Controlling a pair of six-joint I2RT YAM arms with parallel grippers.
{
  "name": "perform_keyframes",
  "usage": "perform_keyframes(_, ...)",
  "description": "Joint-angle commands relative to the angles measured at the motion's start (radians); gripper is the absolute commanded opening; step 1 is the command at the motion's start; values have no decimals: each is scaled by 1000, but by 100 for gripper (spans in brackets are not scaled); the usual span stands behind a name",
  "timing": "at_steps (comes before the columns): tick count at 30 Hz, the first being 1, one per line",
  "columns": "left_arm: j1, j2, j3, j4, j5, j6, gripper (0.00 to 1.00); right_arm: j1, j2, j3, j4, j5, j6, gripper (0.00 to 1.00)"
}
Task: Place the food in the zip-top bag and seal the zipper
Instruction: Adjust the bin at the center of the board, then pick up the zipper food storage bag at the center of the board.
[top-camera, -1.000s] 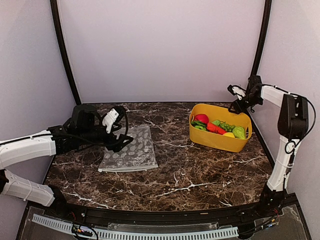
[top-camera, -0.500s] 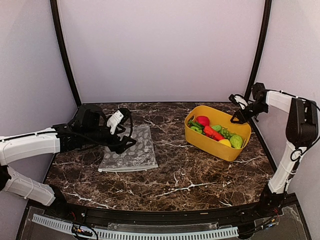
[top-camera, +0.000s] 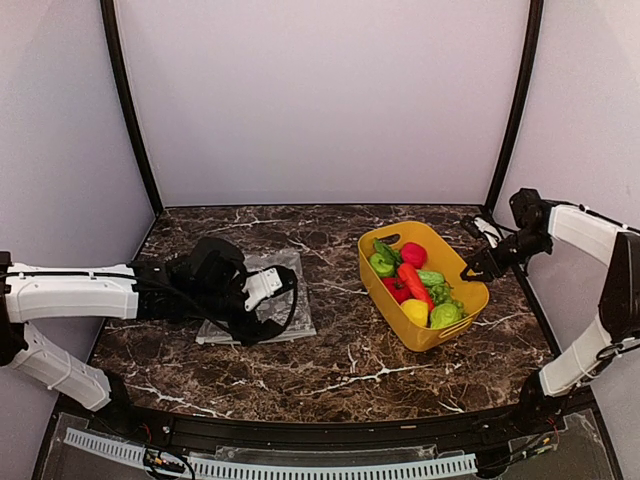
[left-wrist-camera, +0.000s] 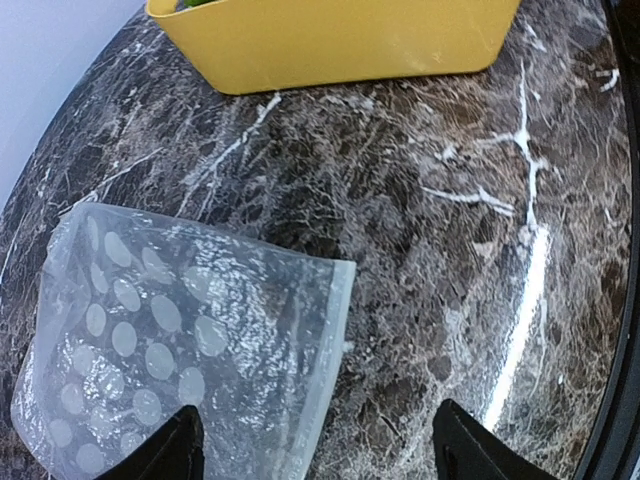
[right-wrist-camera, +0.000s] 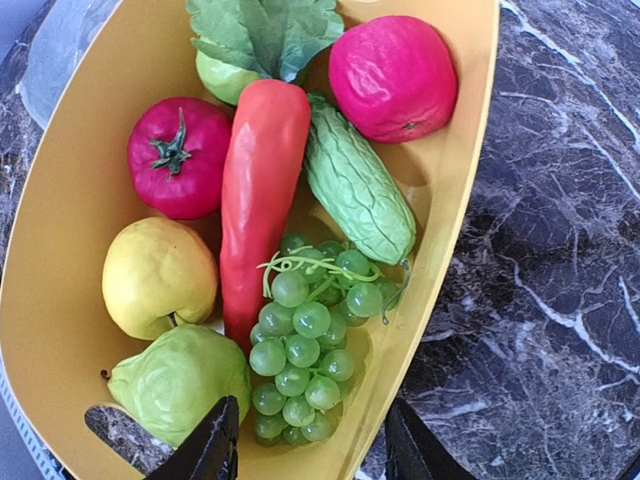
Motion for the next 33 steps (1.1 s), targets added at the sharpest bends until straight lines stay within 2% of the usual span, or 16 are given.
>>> perform_keyframes(1,-86,24,17,-136,-216,121,79,10,-61,-46,-19,-62,10,48)
perform_keyframes(2,-99,39,17,-149,-256,130,85,10,-78,-55,-14,-67,17,48)
perform_keyframes(3,-136,45,11,-150,-362,148,95,10,-98,-63,-6,-75,30,48)
perform_keyframes(5,-200,61,-12,-113,-516,195,98,16,-145,-84,27,-89,58,48)
perform_keyframes(8,-249,71,-47,-22,-620,243,98,57,-212,-115,99,-69,108,49)
perform_keyframes(10,-254,79,-62,16,-648,266,86,77,-248,-135,149,-60,137,49)
perform_keyframes(14,-255,137,-74,10,-658,295,72,85,-296,-188,233,-86,150,49)
perform_keyframes(21,-255,236,-74,5,-632,261,65,85,-321,-242,303,-131,158,49)
perform_keyframes(33,-255,467,4,10,-867,250,49,85,-338,-271,307,-146,152,49)
